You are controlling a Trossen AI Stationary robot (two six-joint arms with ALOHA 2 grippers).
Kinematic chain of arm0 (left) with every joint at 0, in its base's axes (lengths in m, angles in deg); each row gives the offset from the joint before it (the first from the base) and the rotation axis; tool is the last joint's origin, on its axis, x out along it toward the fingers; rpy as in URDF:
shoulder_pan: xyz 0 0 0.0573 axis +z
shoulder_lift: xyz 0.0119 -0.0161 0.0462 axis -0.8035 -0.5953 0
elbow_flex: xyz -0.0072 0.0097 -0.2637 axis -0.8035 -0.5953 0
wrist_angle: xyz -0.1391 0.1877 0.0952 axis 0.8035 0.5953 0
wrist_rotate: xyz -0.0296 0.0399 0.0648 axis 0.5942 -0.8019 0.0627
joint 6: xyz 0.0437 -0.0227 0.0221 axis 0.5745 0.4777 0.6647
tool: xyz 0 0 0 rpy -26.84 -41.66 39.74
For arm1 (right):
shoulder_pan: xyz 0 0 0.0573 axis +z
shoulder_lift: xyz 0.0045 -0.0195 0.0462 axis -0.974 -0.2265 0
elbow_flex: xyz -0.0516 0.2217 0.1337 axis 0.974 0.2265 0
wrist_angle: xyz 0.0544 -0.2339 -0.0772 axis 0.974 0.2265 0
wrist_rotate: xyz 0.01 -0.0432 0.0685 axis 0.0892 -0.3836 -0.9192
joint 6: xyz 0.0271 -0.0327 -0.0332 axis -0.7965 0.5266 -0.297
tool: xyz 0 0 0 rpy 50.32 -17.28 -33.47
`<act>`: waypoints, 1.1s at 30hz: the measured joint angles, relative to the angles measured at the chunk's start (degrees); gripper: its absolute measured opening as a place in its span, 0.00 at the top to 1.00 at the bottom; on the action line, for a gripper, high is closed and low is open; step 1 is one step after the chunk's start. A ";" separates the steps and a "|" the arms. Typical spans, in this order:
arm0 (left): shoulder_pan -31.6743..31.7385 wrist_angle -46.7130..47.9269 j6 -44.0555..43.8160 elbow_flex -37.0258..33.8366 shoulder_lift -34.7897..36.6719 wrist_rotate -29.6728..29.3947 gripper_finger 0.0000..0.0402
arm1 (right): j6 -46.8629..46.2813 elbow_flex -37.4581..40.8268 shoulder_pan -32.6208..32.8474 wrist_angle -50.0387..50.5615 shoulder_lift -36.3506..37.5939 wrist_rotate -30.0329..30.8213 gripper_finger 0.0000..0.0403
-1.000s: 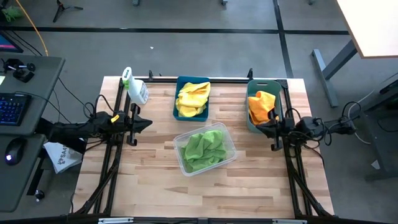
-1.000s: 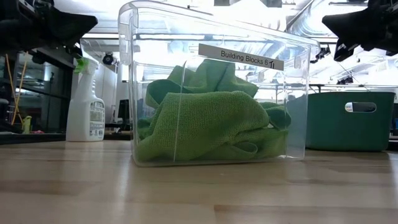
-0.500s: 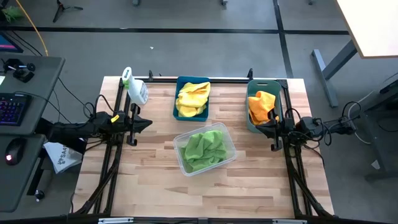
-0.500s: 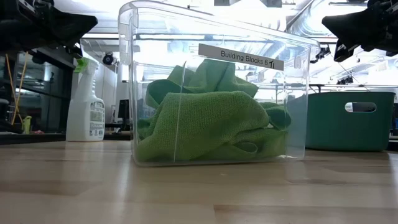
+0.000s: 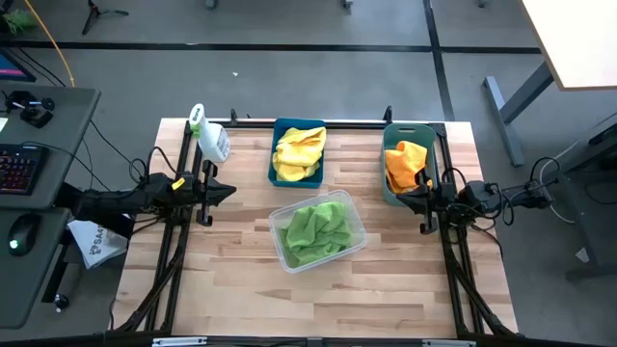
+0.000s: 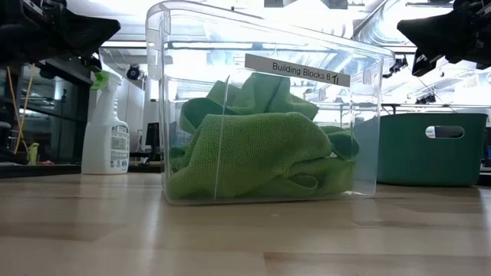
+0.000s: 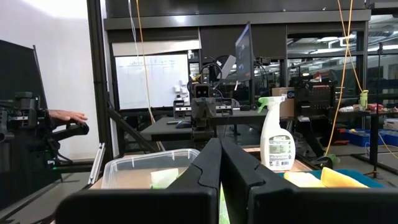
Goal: Sort microfiber towel by color & place in baskets
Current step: Return to Home Position
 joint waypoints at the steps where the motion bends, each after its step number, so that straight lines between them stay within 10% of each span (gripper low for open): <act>1: 0.00 0.00 0.01 0.00 0.00 0.00 1.00 | 0.00 0.00 0.00 0.00 0.00 0.00 1.00; 33: -0.70 1.62 0.02 0.00 -1.03 0.00 1.00 | 0.00 0.00 -0.02 1.24 -0.42 -0.02 1.00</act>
